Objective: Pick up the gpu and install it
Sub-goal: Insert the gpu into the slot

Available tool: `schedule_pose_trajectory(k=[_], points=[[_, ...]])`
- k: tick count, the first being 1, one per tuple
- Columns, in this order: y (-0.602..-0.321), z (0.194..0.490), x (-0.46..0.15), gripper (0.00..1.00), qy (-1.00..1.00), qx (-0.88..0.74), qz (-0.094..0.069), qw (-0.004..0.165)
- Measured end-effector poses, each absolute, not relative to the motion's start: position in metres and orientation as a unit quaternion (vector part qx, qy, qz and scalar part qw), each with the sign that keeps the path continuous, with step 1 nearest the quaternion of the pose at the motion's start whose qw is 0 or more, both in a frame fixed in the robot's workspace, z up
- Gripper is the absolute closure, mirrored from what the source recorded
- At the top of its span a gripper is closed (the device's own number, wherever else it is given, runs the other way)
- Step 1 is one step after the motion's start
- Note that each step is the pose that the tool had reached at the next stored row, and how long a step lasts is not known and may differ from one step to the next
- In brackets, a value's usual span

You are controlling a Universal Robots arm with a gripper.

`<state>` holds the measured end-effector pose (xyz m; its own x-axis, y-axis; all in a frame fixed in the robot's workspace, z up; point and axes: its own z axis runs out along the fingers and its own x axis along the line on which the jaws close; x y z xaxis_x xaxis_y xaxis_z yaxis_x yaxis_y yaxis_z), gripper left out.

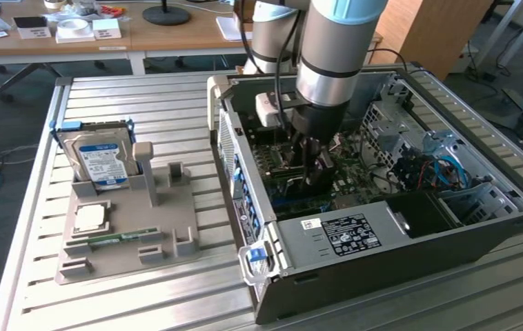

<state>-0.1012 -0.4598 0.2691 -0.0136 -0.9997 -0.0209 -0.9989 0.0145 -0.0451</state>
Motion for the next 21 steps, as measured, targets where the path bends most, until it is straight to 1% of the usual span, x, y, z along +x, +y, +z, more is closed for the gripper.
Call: schedule_pose_trajectory(k=[10, 21], points=[[-0.46, 0.294, -0.101, 0.42, 0.712, -0.702, -0.009, 0.023], [-0.46, 0.31, -0.101, 0.42, 0.712, -0.702, -0.01, 0.022]])
